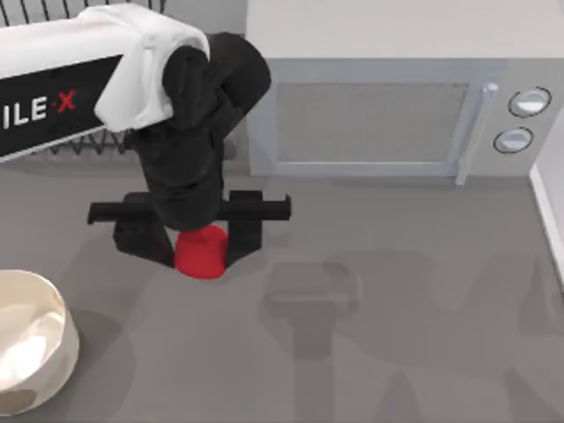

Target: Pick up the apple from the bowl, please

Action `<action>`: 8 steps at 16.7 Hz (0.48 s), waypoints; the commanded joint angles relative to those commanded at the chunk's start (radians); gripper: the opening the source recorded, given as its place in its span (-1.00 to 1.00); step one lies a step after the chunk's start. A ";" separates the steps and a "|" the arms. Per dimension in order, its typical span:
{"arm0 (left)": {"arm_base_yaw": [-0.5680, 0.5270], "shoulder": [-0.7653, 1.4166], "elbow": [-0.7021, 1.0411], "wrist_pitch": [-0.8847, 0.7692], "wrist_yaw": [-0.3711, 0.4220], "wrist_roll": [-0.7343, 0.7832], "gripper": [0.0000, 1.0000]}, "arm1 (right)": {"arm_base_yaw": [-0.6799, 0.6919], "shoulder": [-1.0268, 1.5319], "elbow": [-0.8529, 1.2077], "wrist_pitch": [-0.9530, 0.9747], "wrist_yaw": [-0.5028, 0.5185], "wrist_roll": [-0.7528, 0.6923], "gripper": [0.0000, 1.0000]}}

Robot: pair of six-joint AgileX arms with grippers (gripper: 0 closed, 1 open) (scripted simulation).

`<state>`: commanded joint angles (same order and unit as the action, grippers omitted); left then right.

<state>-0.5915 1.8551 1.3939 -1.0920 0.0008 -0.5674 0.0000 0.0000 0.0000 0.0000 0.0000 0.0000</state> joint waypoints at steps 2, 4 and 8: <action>0.000 0.017 -0.078 0.087 0.000 0.000 -1.00 | 0.000 0.000 0.000 0.000 0.000 0.000 1.00; 0.000 0.027 -0.122 0.132 0.000 0.000 -1.00 | 0.000 0.000 0.000 0.000 0.000 0.000 1.00; 0.000 0.028 -0.128 0.139 0.000 0.000 -1.00 | 0.000 0.000 0.000 0.000 0.000 0.000 1.00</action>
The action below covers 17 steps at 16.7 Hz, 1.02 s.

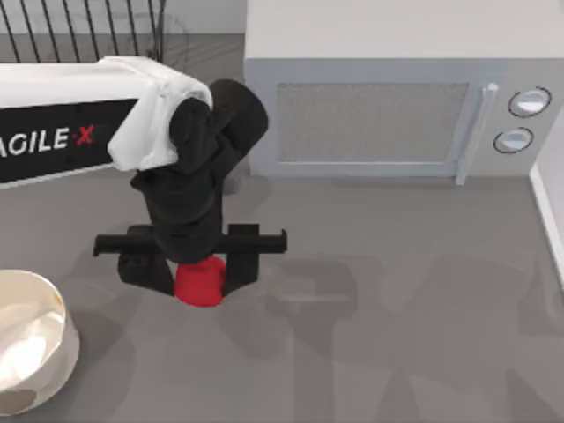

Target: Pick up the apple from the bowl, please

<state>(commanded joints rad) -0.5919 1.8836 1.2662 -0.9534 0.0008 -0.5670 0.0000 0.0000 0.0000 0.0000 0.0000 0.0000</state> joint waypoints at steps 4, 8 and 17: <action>0.000 0.000 0.000 0.000 0.000 0.000 -0.40 | 0.000 0.000 0.000 0.000 0.000 0.000 1.00; 0.000 0.000 0.000 0.000 0.000 0.000 0.21 | 0.000 0.000 0.000 0.000 0.000 0.000 1.00; 0.000 0.000 0.000 0.000 0.000 0.000 1.00 | 0.000 0.000 0.000 0.000 0.000 0.000 1.00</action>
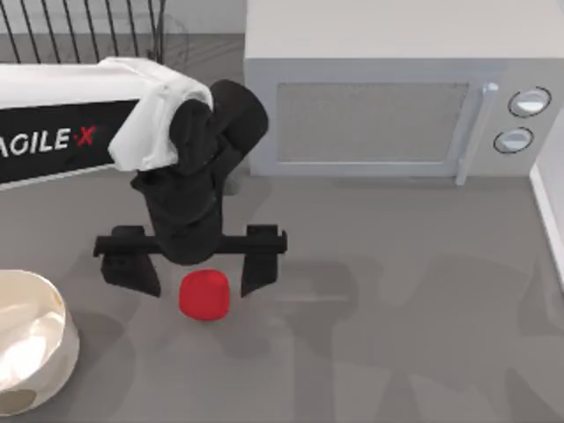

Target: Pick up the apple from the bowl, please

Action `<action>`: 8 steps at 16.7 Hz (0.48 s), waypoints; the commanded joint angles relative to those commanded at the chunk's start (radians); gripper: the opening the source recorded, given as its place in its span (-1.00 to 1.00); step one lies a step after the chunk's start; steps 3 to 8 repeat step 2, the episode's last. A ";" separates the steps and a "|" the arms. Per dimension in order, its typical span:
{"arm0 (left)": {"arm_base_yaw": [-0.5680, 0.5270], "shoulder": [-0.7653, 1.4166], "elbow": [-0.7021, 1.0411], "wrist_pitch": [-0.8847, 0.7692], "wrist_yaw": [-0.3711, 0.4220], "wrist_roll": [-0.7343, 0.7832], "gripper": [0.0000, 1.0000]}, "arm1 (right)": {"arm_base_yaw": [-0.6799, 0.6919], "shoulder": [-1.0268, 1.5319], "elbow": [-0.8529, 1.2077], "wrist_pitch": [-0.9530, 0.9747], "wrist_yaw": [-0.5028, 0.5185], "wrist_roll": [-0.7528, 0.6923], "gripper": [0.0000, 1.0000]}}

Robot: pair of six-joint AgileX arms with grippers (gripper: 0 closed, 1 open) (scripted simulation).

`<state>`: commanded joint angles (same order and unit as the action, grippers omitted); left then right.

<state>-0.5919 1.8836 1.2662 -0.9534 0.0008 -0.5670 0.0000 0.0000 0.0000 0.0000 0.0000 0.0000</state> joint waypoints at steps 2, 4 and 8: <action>0.000 0.000 0.000 0.000 0.000 0.000 1.00 | 0.000 0.000 0.000 0.000 0.000 0.000 1.00; 0.000 0.000 0.000 0.000 0.000 0.000 1.00 | 0.000 0.000 0.000 0.000 0.000 0.000 1.00; 0.000 0.000 0.000 0.000 0.000 0.000 1.00 | 0.000 0.000 0.000 0.000 0.000 0.000 1.00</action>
